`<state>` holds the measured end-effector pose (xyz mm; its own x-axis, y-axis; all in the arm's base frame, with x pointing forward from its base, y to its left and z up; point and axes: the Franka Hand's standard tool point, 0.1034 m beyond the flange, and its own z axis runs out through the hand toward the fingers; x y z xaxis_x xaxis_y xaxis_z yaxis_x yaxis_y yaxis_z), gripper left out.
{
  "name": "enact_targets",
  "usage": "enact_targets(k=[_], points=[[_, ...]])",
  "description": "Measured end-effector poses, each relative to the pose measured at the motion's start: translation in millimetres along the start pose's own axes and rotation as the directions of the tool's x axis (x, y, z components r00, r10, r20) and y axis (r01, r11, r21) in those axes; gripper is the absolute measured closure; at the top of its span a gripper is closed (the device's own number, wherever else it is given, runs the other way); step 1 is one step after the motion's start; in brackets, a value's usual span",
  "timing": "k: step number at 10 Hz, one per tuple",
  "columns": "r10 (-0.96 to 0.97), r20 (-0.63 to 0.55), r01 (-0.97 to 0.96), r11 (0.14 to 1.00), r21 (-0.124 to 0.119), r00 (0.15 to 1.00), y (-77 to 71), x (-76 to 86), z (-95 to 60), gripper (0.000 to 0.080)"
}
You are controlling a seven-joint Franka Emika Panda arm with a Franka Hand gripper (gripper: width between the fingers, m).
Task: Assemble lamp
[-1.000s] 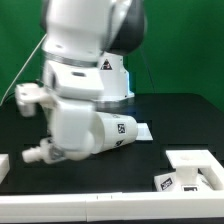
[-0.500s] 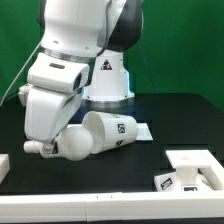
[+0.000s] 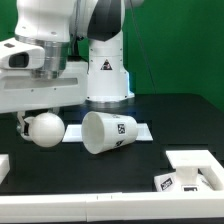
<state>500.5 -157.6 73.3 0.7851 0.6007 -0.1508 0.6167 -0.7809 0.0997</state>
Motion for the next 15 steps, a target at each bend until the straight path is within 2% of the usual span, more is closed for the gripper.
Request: enact_targets(k=[1,4,5,7,9,10,11,15], points=[[0.058,-0.011,-0.058,0.998,-0.004,0.998,0.8,3.3,1.0,0.0459],[0.202,-0.013,-0.201,0.979,0.012,0.979,-2.0,3.5,3.6,0.0459],[0.404,0.023,-0.405,0.912,0.072,0.914,-3.2,-5.2,12.4,0.0459],[0.465,0.037,-0.466,0.88,0.086,0.885,-4.4,-5.1,16.7,0.0459],[0.491,0.064,-0.495,0.861,0.114,0.869,-7.6,-3.3,17.3,0.0459],[0.478,0.045,-0.48,0.87,0.113,0.877,-22.3,0.4,29.5,0.0459],[0.474,0.053,-0.477,0.871,0.117,0.879,-27.0,-0.4,32.2,0.0459],[0.489,0.081,-0.495,0.86,0.119,0.869,-29.1,1.9,47.4,0.0459]])
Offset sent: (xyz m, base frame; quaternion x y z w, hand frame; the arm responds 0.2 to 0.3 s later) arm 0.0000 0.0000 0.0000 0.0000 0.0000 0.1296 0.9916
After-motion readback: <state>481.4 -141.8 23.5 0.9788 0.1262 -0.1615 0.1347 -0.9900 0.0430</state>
